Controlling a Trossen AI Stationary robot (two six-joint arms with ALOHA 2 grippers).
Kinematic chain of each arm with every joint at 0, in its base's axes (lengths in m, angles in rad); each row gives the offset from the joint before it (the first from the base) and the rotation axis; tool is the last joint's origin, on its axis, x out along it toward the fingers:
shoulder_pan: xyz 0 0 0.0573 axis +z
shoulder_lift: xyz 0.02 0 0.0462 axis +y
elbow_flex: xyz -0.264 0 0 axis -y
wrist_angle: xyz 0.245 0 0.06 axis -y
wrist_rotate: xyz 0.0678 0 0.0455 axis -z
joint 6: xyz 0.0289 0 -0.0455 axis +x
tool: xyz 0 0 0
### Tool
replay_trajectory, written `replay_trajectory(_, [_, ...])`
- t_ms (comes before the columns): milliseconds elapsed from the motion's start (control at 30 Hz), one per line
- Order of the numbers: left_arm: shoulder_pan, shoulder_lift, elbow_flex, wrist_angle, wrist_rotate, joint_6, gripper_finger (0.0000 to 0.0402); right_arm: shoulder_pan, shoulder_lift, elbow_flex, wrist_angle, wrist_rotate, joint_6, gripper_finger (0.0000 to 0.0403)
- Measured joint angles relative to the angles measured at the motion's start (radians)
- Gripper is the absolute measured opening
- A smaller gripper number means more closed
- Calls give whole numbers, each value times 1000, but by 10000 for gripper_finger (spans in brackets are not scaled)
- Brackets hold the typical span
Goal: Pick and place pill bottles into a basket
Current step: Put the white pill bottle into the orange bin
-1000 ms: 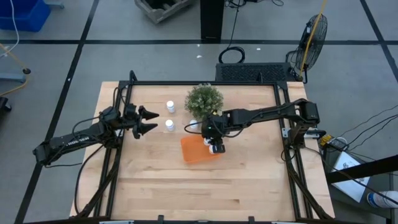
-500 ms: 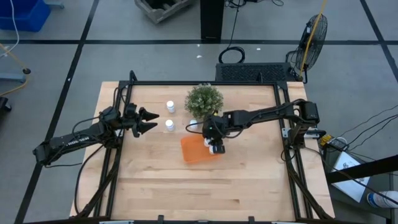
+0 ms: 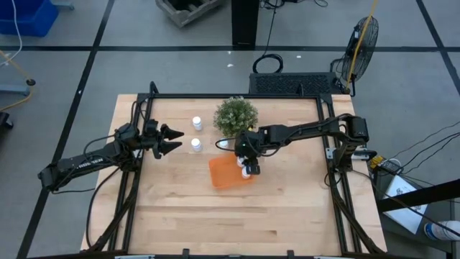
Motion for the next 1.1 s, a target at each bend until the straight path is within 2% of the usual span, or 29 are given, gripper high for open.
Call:
replay_trajectory(333, [0,0,0,0,1,-9,349,-6,1,0,-10,-55,-31,169])
replay_trajectory(667, [0,0,0,0,2,-31,349,-6,1,0,-18,-55,-52,185])
replay_trajectory(1100, [0,0,0,0,2,-31,349,0,2,-43,28,-56,-74,181])
